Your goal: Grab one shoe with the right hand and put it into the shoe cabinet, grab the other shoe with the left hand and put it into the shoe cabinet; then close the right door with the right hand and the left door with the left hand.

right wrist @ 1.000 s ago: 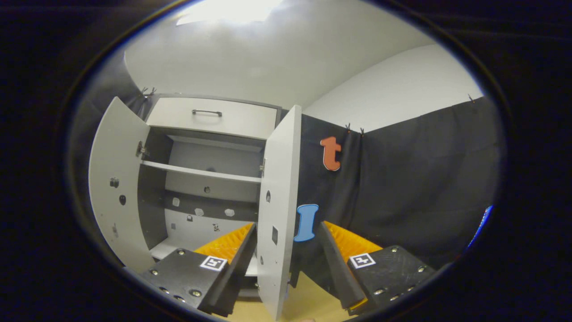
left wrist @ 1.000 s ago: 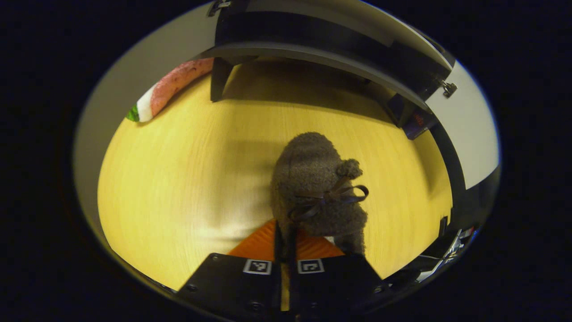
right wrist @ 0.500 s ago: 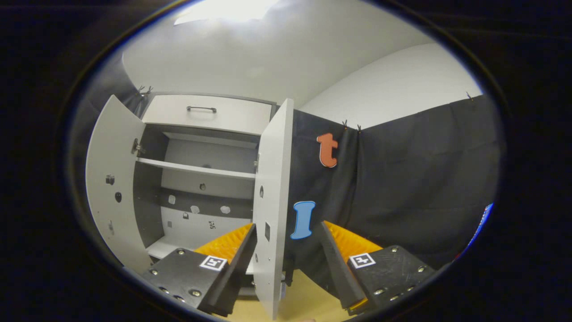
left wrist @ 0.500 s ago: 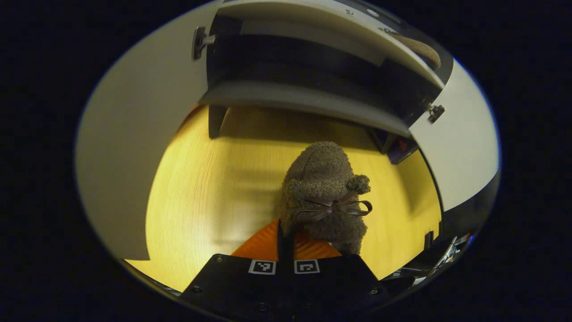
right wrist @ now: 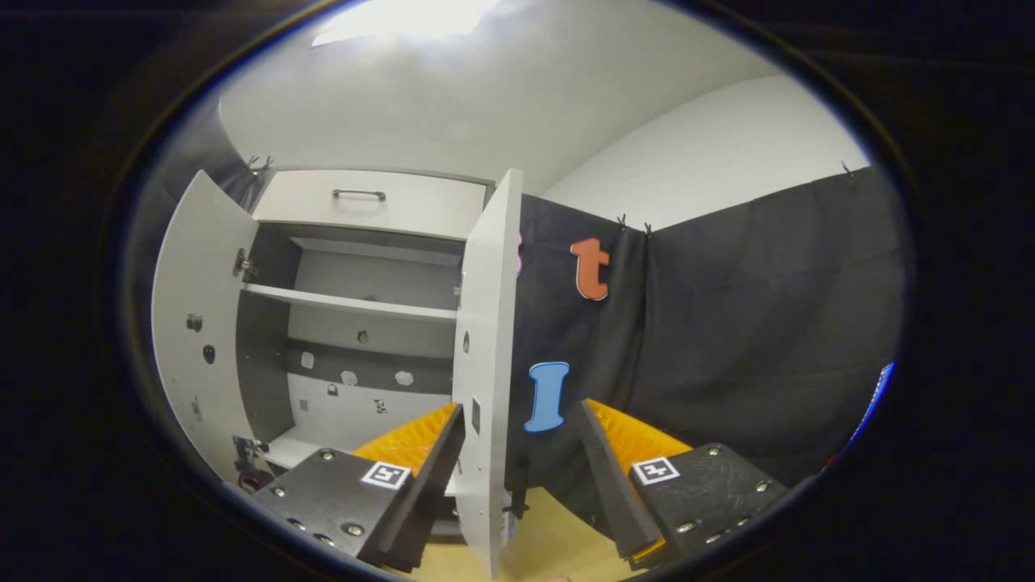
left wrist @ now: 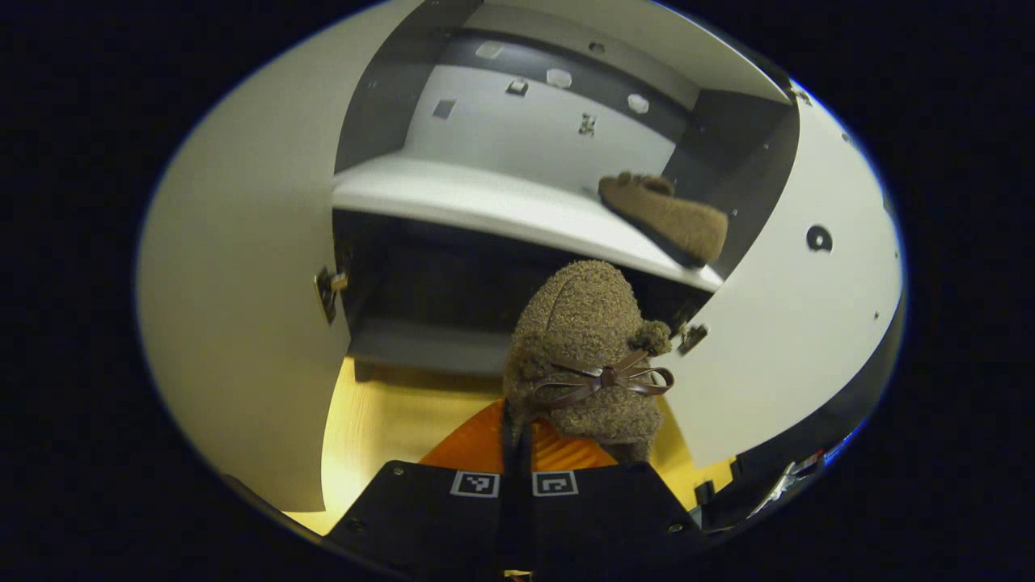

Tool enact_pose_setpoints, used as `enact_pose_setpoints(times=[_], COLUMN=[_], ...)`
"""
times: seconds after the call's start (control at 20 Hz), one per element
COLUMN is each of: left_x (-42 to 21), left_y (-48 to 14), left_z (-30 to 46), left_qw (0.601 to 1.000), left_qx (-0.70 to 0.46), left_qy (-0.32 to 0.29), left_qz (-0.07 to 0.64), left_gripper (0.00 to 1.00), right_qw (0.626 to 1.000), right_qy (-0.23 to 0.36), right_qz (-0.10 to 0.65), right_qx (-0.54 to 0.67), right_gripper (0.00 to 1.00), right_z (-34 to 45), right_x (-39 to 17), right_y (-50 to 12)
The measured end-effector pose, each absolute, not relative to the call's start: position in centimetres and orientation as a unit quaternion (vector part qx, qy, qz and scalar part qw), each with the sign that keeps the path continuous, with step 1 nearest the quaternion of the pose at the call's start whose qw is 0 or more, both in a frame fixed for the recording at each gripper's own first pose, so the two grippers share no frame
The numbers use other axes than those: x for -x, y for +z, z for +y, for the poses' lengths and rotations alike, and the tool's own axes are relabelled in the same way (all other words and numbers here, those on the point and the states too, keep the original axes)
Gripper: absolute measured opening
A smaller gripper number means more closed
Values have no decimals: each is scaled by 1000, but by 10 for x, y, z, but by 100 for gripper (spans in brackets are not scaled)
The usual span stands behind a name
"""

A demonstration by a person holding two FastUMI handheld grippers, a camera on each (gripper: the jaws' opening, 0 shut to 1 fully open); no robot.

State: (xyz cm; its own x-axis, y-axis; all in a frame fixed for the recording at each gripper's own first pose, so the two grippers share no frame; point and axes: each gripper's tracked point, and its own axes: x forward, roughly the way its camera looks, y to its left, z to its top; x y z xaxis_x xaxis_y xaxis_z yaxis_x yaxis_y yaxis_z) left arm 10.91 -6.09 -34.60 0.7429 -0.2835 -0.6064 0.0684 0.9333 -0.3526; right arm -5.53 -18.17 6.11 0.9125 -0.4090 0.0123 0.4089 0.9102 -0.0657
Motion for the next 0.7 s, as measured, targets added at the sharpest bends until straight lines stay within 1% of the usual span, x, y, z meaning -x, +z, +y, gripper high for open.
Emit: enact_pose_setpoints(times=[0.2, 0.25, 0.3, 0.35, 0.4, 0.45, 0.6, 0.65, 0.7], left_x=[-165, -180, -194, -208, -225, -238, -274, -285, -295], left_y=[-285, -273, -261, -251, -246, -241, -235, -234, -234], left_z=[-67, -66, -65, -64, -62, -62, -54, -52, -49], left_qw=[939, 942, 945, 947, 950, 951, 955, 956, 956], left_qx=[167, 167, 169, 172, 174, 174, 172, 169, 166], left_qy=[-97, -95, -92, -89, -86, -82, -66, -63, -57], left_qz=[285, 274, 263, 254, 245, 241, 232, 231, 233], left_gripper=[1, 1, 1, 1, 1, 0, 0, 0, 0], right_qw=[975, 975, 974, 973, 973, 972, 968, 966, 964], right_qy=[-220, -222, -224, -227, -231, -235, -252, -258, -264], right_qz=[-1, -1, -1, 0, 0, 1, 3, 5, 7], right_qx=[30, 28, 27, 26, 25, 23, 21, 19, 17], right_gripper=[82, 84, 82, 82, 82, 84, 84, 82, 84], right_z=[-192, -195, -197, -201, -204, -208, -221, -227, -231], right_x=[58, 59, 60, 61, 63, 66, 74, 78, 81], right_y=[58, 58, 57, 55, 54, 53, 49, 46, 45])
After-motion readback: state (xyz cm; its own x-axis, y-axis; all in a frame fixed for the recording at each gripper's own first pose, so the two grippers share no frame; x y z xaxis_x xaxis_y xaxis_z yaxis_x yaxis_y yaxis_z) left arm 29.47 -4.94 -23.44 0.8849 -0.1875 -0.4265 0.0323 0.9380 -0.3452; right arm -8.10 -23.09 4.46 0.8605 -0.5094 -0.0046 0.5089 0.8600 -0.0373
